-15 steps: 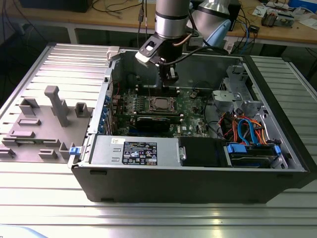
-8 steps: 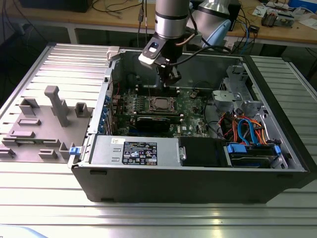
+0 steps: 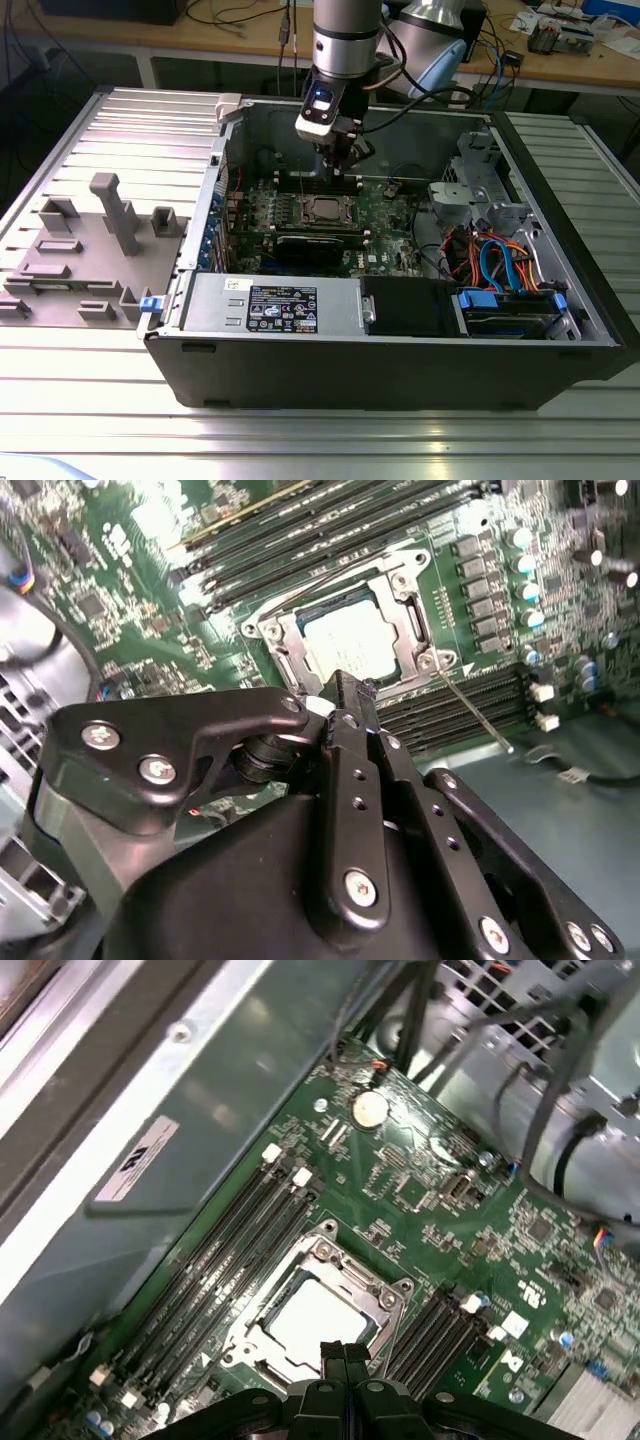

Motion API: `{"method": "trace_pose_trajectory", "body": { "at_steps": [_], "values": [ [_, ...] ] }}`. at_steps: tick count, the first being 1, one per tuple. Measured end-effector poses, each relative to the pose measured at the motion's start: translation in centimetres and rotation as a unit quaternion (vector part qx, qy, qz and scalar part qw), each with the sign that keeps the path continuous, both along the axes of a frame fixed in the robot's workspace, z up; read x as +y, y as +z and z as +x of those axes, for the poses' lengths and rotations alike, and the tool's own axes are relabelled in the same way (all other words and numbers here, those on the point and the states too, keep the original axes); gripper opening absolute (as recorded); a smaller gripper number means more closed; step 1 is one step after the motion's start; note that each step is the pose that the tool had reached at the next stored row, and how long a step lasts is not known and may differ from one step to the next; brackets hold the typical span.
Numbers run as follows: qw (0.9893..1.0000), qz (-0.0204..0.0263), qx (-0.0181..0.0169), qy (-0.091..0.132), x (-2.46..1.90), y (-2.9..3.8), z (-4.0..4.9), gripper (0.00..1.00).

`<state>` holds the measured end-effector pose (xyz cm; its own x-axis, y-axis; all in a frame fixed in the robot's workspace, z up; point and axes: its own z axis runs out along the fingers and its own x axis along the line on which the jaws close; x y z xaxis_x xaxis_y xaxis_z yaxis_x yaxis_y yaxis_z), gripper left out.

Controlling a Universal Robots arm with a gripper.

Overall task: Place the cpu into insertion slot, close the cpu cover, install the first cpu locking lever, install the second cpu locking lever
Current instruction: 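Install the first cpu locking lever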

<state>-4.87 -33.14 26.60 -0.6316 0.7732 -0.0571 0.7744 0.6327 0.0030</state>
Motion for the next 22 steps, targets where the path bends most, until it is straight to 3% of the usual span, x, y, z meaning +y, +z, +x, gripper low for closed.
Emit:
{"method": "trace_pose_trajectory", "body": {
  "at_steps": [3,6,8,11,14,16,19,20,22],
  "values": [
    [0.9994,-0.0004,0.0,0.034,0.0,0.0,0.0,0.11],
    [0.9979,-0.0012,0.0,0.064,0.0,0.0,0.0,0.11],
    [0.9966,-0.0015,0.0,0.082,0.0,0.0,0.0,0.11],
    [0.9931,-0.0021,0.0,0.117,0.0,0.0,0.0,0.11],
    [0.9857,-0.0029,0.0,0.169,0.0,0.0,0.0,0.11],
    [0.9825,-0.0031,0.0,0.186,0.0,0.0,0.0,0.11],
    [0.9748,-0.0035,-0.0001,0.223,0.0,-0.01,0.0,0.11],
    [0.971,-0.0037,-0.0001,0.239,0.0,-0.01,0.0,0.11],
    [0.9663,-0.004,-0.0001,0.257,0.0,-0.01,0.0,0.11]
  ]
}}
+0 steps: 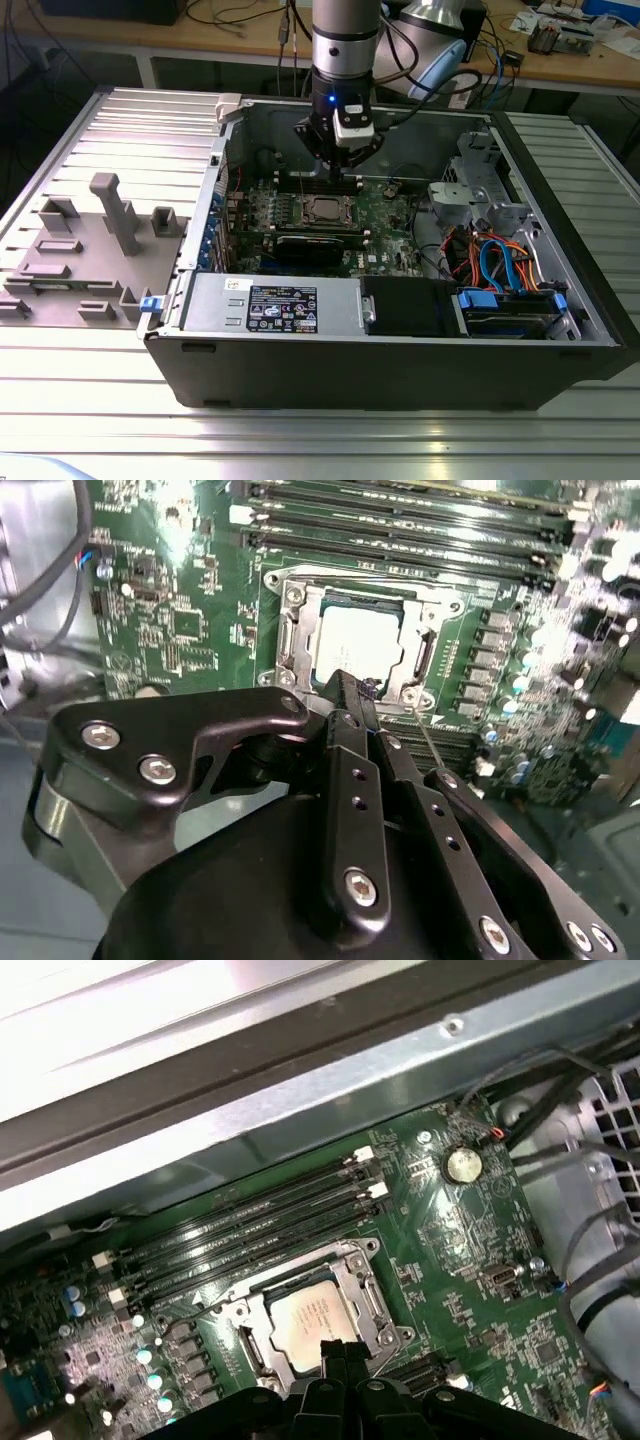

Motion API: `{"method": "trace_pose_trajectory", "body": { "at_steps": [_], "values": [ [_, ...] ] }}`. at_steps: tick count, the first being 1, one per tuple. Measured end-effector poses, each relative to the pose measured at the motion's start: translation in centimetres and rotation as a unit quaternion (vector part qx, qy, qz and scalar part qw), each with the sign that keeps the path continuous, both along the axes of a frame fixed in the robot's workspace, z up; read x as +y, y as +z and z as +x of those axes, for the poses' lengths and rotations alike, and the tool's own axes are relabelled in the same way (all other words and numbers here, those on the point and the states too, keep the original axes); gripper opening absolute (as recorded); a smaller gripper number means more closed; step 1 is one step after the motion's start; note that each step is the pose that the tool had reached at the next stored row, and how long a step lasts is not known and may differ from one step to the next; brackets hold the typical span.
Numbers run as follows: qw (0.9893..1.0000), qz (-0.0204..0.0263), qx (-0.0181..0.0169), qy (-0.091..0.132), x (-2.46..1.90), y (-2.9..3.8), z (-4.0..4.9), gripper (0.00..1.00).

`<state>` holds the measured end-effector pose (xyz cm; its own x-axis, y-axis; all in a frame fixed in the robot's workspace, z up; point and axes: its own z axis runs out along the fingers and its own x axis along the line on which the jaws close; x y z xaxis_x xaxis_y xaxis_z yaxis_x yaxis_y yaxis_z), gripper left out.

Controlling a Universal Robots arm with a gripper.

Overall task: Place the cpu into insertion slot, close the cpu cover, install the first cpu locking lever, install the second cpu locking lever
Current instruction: 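Install the first cpu locking lever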

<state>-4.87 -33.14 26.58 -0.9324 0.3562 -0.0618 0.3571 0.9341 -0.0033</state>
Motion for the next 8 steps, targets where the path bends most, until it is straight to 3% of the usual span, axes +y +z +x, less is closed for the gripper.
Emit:
{"method": "trace_pose_trajectory", "body": {
  "at_steps": [4,8],
  "values": [
    [0.999,-0.0008,0.0,0.045,0.0,0.0,0.0,0.11],
    [0.996,-0.0019,0.0,0.089,0.0,-0.01,0.0,0.11]
  ]
}}
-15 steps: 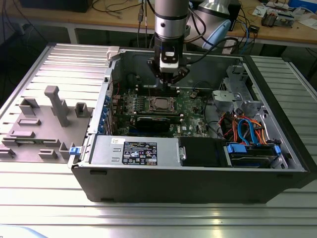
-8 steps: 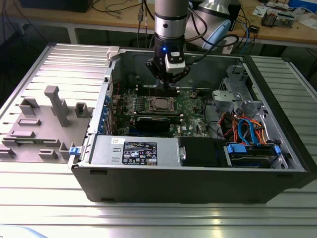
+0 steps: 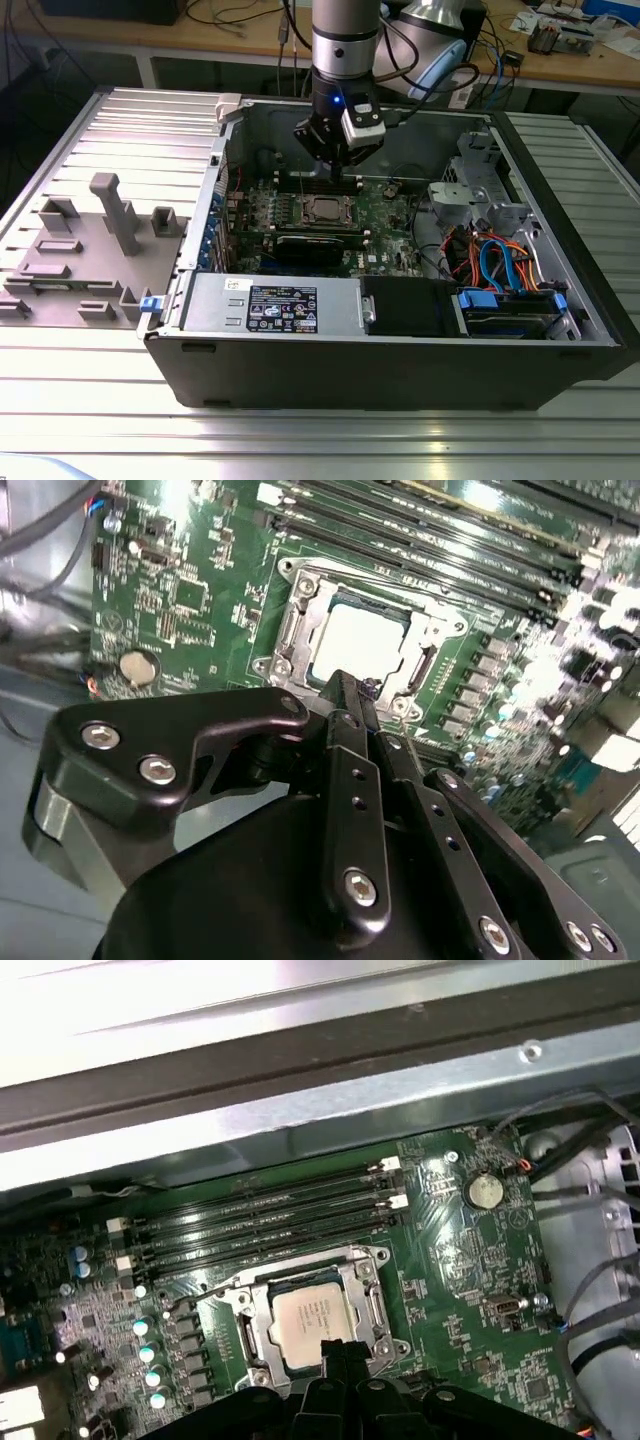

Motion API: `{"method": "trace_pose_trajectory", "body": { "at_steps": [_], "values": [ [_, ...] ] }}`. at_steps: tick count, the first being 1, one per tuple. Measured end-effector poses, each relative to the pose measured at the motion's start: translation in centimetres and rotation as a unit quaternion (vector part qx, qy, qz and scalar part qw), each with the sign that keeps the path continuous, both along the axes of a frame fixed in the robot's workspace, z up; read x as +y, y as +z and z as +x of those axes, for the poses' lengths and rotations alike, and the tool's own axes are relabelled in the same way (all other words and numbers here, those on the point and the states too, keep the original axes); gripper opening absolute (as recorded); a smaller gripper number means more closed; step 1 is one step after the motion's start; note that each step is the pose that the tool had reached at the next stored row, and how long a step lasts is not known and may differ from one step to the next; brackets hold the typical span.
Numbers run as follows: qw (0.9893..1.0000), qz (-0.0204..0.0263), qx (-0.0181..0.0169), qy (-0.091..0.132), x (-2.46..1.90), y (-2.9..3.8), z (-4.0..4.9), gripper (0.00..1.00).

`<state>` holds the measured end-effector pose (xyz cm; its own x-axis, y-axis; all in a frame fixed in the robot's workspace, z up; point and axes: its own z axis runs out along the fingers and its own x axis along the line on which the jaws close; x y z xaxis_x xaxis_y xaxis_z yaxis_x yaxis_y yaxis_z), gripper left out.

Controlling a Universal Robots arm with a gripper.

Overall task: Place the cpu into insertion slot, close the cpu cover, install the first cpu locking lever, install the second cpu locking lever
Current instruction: 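Install the first cpu locking lever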

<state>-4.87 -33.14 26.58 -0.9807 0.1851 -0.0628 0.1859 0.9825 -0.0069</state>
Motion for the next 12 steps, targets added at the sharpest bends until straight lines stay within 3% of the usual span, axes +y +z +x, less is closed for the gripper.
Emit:
{"method": "trace_pose_trajectory", "body": {
  "at_steps": [4,9,12],
  "values": [
    [0.9992,-0.0026,0.0,0.041,0.0,-0.01,0.01,0.11],
    [0.9943,-0.004,-0.0002,0.107,0.0,-0.02,-0.01,0.11],
    [0.9938,-0.004,-0.0002,0.111,0.0,-0.02,0.0,0.11]
  ]
}}
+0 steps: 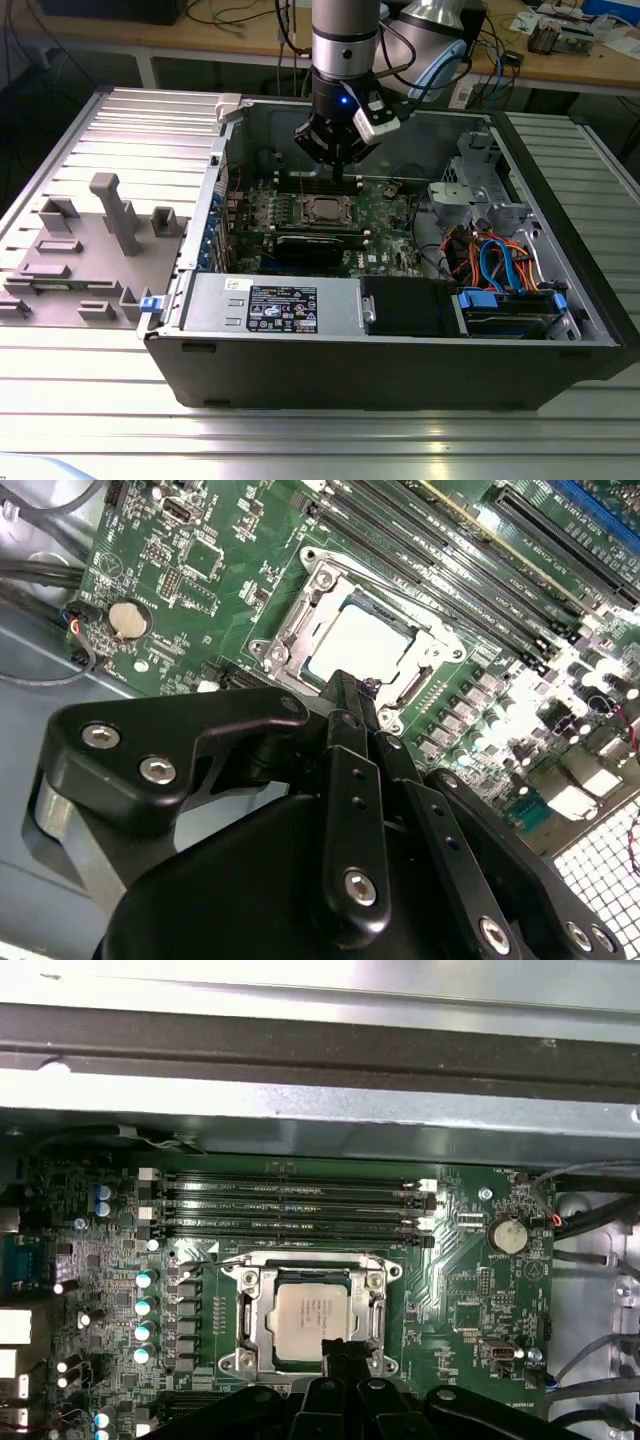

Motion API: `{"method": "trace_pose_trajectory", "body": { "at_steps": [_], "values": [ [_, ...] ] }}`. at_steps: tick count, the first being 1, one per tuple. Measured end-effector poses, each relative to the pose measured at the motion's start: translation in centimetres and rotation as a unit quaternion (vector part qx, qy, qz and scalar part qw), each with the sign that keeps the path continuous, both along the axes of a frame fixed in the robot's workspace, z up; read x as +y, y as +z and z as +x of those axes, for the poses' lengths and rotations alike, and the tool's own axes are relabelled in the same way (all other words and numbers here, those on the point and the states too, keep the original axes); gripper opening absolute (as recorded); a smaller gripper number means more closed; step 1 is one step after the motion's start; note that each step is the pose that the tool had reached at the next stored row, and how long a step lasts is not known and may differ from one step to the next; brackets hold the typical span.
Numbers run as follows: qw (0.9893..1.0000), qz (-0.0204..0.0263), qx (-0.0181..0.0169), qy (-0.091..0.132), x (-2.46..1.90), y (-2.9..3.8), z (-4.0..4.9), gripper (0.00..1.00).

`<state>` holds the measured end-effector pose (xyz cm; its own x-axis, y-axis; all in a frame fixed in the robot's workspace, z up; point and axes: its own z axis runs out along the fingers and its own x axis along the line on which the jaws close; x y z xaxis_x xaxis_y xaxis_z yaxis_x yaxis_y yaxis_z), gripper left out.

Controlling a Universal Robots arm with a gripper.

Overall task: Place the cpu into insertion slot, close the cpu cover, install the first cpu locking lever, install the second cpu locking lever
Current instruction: 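Install the first cpu locking lever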

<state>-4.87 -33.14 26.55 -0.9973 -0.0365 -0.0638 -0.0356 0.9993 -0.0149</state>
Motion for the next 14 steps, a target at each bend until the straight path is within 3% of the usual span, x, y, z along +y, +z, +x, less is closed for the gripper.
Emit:
{"method": "trace_pose_trajectory", "body": {
  "at_steps": [1,2,3,14],
  "values": [
    [0.9999,0.0,0.0109,-0.001,0.0,0.0,0.0,0.11],
    [0.9997,0.0001,0.0232,-0.006,0.0,0.0,-0.64,0.11],
    [0.9993,0.0006,0.0231,-0.031,0.02,-0.07,-1.19,0.11],
    [0.9993,0.0006,0.0231,-0.031,0.02,-0.08,-1.5,0.11]
  ]
}}
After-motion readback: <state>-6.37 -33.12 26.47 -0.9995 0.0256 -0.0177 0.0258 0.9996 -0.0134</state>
